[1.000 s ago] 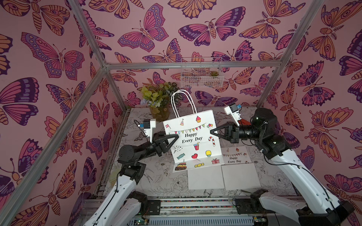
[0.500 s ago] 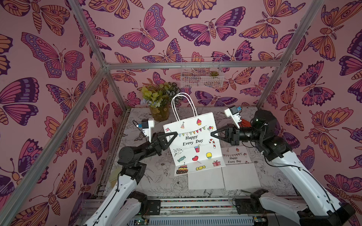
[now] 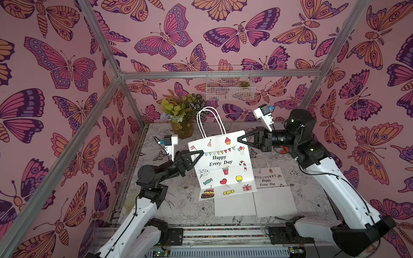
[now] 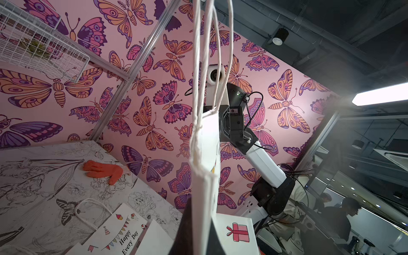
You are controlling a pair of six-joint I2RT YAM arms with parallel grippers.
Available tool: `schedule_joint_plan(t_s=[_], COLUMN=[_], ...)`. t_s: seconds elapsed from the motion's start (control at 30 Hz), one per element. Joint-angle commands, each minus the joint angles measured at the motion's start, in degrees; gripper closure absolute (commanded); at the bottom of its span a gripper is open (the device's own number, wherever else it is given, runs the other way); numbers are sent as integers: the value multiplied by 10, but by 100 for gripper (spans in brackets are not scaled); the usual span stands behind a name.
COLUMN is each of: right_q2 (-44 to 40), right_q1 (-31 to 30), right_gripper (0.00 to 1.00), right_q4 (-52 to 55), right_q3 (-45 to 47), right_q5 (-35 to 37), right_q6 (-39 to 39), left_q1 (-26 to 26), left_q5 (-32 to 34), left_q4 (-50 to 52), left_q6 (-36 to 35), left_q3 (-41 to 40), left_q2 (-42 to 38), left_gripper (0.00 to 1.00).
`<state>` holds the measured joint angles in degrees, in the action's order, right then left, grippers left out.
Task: Put away the paper bag
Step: Press the paper bag.
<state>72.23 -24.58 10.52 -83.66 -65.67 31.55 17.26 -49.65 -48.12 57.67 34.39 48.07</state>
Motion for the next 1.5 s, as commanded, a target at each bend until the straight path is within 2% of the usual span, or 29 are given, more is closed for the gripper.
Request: schedule_joint_plan(t_s=[0.0,0.2,0.23,0.3,0.37,0.47,0.53,0.73,0.87,1.0,1.17,1.27,1.33,1.47], right_q2=[6,7,6,7,7,5,3,-4,-4,0,8,14,18,21], right_q1=[-1,-1,-1,0,1,8,16,30,32,32,38,42,42,43], right_gripper=[100,100,100,100,100,100,100,100,100,98,68,60,59,69], right_q4=[-7,-14,-14,-16,-20,-37,-52,-79,-85,-75,-32,-29,-25,-23], right_q3=[-23,-25,-26,-29,-32,-31,-30,-28,-30,-41,-72,-83,-89,-84], right_q5=[-19,-14,-13,-10,-7,-1,3,7,7,6,-4,-11,-14,-15], right_q6=[-6,-6,-7,-5,-3,11,23,48,52,46,22,25,24,22], left_q1=[0,0,0,0,1,1,1,1,1,1,1,1,1,1], left_q5=[-14,-31,-40,-61,-76,-89,-100,-122,-130,-126,-113,-113,-112,-110], left_q4=[-10,-9,-9,-13,-15,-15,-14,-14,-14,-10,4,4,5,7], left_q6=[-2,-3,-3,-3,-4,-10,-12,-15,-16,-18,-25,-24,-24,-25], left_q3=[2,4,4,7,6,3,2,1,1,1,4,4,5,5], left_q2=[-1,2,3,5,5,7,11,18,18,19,22,20,19,18], left_gripper=[100,100,96,72,58,52,55,74,100,100,100,100,100,100])
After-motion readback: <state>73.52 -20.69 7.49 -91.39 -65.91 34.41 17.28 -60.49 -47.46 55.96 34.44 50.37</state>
